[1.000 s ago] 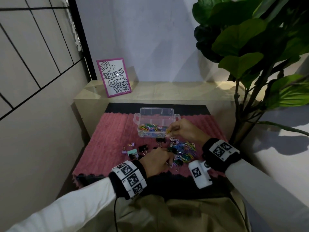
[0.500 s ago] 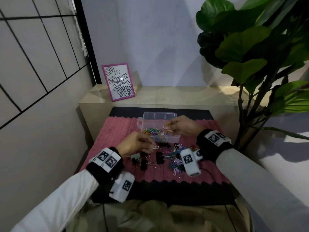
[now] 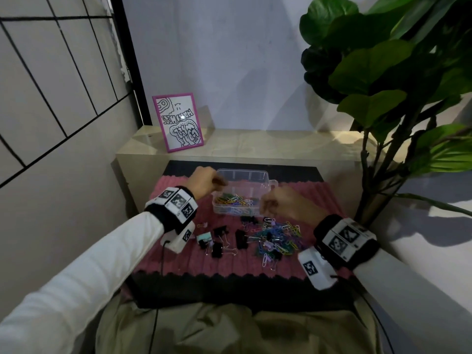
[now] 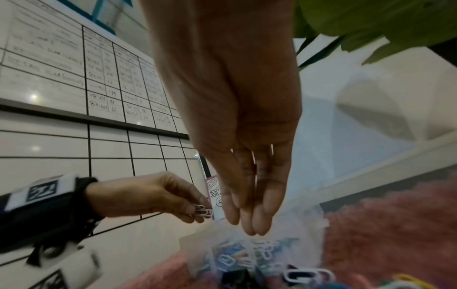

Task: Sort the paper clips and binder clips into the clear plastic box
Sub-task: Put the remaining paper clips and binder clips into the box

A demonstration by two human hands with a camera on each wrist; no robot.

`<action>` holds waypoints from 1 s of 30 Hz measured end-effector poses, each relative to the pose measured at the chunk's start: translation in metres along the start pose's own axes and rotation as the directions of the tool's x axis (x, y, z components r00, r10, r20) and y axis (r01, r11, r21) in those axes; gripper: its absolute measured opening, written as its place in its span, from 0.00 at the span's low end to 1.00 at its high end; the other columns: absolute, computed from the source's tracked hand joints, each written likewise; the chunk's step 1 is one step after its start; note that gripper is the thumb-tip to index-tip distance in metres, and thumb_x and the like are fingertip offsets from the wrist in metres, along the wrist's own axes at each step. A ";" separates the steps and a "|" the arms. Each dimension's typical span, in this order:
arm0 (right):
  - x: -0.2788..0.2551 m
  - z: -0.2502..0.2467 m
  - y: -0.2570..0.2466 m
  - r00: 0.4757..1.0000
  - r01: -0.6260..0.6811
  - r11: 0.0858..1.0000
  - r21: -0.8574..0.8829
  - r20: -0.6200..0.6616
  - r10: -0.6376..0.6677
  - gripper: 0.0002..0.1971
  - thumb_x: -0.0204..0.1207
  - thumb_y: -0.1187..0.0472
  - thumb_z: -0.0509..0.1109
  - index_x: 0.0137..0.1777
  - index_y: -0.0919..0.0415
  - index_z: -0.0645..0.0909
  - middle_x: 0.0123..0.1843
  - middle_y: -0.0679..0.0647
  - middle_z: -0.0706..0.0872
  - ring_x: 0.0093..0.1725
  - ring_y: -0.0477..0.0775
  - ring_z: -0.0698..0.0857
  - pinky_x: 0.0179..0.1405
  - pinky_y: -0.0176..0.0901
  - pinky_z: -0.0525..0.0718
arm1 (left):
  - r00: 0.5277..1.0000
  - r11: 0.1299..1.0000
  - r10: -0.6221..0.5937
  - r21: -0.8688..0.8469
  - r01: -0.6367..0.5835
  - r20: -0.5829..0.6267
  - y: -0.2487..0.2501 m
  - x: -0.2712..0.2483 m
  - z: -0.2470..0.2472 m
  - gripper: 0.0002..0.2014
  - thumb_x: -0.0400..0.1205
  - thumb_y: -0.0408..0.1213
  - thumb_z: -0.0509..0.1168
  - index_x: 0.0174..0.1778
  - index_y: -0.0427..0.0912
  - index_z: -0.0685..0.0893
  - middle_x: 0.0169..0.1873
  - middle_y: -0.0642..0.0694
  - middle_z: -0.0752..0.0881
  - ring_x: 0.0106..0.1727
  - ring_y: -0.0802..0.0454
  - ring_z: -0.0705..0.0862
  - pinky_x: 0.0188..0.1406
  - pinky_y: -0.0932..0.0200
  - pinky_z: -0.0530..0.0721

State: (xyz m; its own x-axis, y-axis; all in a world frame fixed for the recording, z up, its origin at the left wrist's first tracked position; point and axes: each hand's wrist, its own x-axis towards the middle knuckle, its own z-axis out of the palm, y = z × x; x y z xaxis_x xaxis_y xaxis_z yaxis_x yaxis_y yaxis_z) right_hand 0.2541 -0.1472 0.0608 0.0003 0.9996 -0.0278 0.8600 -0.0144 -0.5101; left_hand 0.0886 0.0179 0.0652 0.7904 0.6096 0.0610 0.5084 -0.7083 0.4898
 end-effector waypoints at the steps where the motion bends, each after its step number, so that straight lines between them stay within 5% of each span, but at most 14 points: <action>1: -0.006 0.001 0.004 1.000 0.010 0.999 -0.042 0.006 -0.010 0.09 0.74 0.77 0.63 0.46 0.72 0.85 0.40 0.59 0.87 0.30 0.34 0.81 0.32 0.17 0.75 | 1.000 0.998 0.017 0.055 -0.017 0.008 0.001 0.002 0.003 0.14 0.77 0.26 0.66 0.58 0.37 0.85 0.55 0.40 0.88 0.56 0.49 0.87 0.59 0.64 0.79; 6: -0.013 0.007 0.027 0.995 -0.103 0.985 -0.135 -0.021 0.101 0.08 0.75 0.71 0.65 0.48 0.68 0.85 0.46 0.60 0.89 0.37 0.47 0.82 0.31 0.21 0.71 | 0.985 0.984 0.167 0.072 -0.164 -0.039 0.025 -0.015 0.030 0.12 0.79 0.27 0.63 0.57 0.37 0.85 0.57 0.41 0.87 0.57 0.47 0.86 0.61 0.60 0.80; 9: -0.008 0.010 0.032 0.975 -0.222 0.952 -0.212 -0.027 0.222 0.11 0.79 0.61 0.64 0.54 0.68 0.82 0.50 0.60 0.88 0.43 0.55 0.84 0.38 0.39 0.76 | 0.949 0.962 0.246 0.066 -0.263 0.197 0.041 -0.029 0.053 0.10 0.77 0.29 0.65 0.52 0.37 0.87 0.52 0.42 0.89 0.54 0.48 0.86 0.57 0.64 0.78; 12: -0.006 0.013 0.035 0.933 -0.308 0.906 -0.290 0.093 0.346 0.17 0.76 0.52 0.68 0.55 0.66 0.78 0.56 0.60 0.84 0.55 0.60 0.82 0.48 0.46 0.74 | 0.902 0.951 0.235 0.104 -0.290 0.362 0.052 -0.031 0.072 0.12 0.77 0.32 0.66 0.55 0.35 0.85 0.53 0.38 0.88 0.55 0.43 0.84 0.60 0.53 0.79; 16: -0.006 0.019 0.035 0.928 -0.327 0.927 -0.184 0.124 0.352 0.16 0.71 0.57 0.74 0.53 0.66 0.80 0.53 0.59 0.85 0.53 0.59 0.83 0.50 0.48 0.78 | 0.915 0.939 0.173 0.218 -0.264 0.364 0.060 -0.025 0.080 0.17 0.75 0.37 0.69 0.57 0.33 0.81 0.56 0.34 0.83 0.58 0.39 0.81 0.57 0.48 0.80; 20: -0.006 0.023 0.026 0.943 -0.313 0.948 -0.051 0.100 0.317 0.13 0.69 0.64 0.76 0.52 0.68 0.84 0.45 0.53 0.82 0.47 0.50 0.79 0.34 0.36 0.72 | 0.919 0.957 0.085 0.224 -0.182 0.385 0.068 -0.020 0.081 0.16 0.74 0.38 0.70 0.51 0.30 0.80 0.51 0.32 0.84 0.52 0.36 0.82 0.48 0.48 0.79; 23: -0.006 0.021 0.024 0.955 -0.286 0.958 -0.009 0.079 0.286 0.12 0.68 0.67 0.76 0.52 0.67 0.85 0.47 0.56 0.86 0.46 0.48 0.80 0.32 0.27 0.70 | 0.910 0.963 0.046 0.224 -0.150 0.412 0.069 -0.017 0.079 0.16 0.75 0.38 0.69 0.51 0.28 0.82 0.50 0.31 0.85 0.50 0.37 0.83 0.49 0.49 0.79; 30: -0.017 0.006 0.037 0.977 -0.209 0.974 0.085 -0.034 0.212 0.10 0.67 0.74 0.74 0.48 0.66 0.86 0.43 0.59 0.89 0.37 0.50 0.85 0.43 0.44 0.85 | 0.934 0.995 0.072 0.041 -0.092 0.351 0.058 -0.024 0.068 0.22 0.74 0.32 0.70 0.63 0.34 0.77 0.55 0.37 0.86 0.57 0.42 0.83 0.52 0.57 0.78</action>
State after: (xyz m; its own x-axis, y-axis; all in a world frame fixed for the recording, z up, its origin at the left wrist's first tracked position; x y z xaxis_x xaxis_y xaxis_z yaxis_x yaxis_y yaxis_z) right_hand 0.2828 -0.1654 0.0373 0.2000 0.9740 -0.1062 0.7942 -0.2247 -0.5646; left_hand 0.1223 -0.0617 0.0334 0.8944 0.3935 -0.2127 0.4472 -0.7753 0.4459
